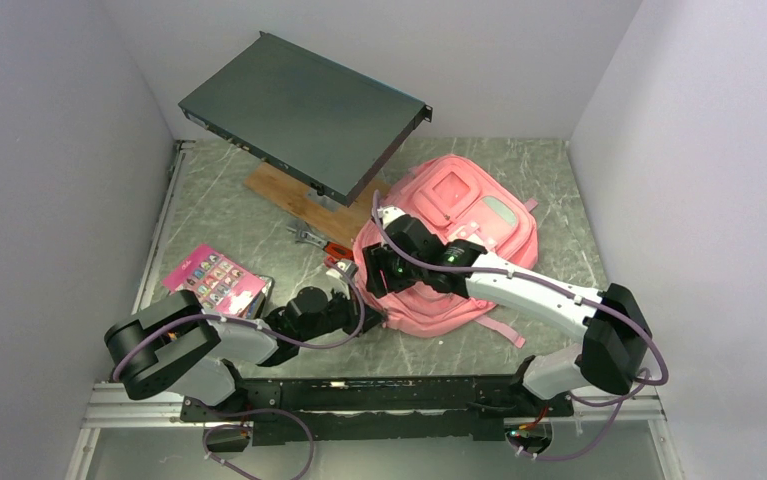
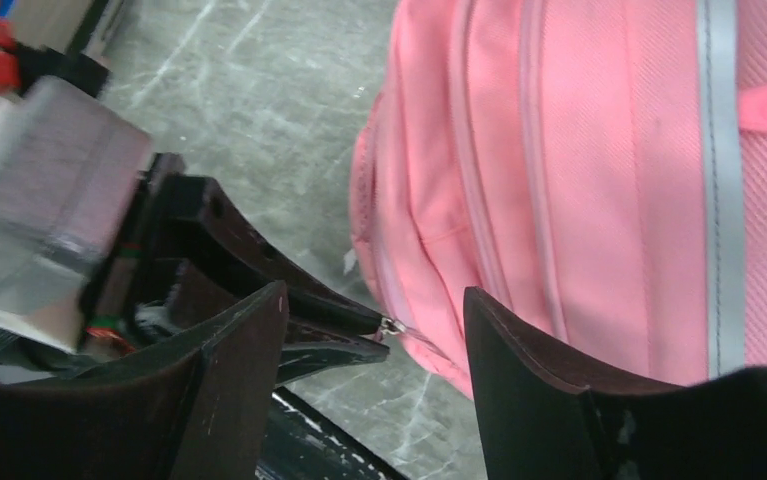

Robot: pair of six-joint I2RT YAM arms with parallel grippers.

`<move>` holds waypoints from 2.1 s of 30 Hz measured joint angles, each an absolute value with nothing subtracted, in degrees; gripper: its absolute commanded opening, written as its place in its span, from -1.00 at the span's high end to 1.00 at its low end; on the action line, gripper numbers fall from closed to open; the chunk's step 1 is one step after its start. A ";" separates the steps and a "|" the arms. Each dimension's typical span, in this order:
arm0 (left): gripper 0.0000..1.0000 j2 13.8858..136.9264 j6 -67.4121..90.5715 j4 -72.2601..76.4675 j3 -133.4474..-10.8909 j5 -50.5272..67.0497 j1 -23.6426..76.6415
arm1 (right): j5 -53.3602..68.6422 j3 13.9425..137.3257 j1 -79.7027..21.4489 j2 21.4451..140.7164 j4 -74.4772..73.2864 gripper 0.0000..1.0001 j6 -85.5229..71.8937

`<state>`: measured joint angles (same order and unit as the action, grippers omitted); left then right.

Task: Pack the student bag
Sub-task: Unzip the student bag at the center of the board.

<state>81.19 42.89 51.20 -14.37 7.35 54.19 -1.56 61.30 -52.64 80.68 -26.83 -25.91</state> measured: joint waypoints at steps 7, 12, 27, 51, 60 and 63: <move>-0.75 81.01 46.83 54.43 -13.58 12.62 53.10 | -6.52 57.08 -52.71 77.89 -31.94 -0.48 -34.46; -0.59 75.40 49.63 51.94 -10.13 14.79 49.78 | -8.73 53.87 -55.16 74.24 -35.59 -0.39 -41.10; -0.37 59.70 53.41 12.75 -25.36 -1.41 43.11 | -18.55 50.98 -63.96 76.58 -34.06 -0.04 -61.01; -0.42 79.75 56.64 12.91 -30.50 3.77 39.18 | -35.88 63.37 -69.41 96.88 -44.03 0.96 -69.49; -0.54 79.55 56.05 13.15 -30.37 4.21 39.11 | -38.24 62.61 -71.64 95.39 -43.99 1.00 -66.50; -0.27 80.31 55.22 14.02 -30.68 4.82 39.09 | -37.10 59.72 -71.96 91.05 -40.82 1.00 -62.61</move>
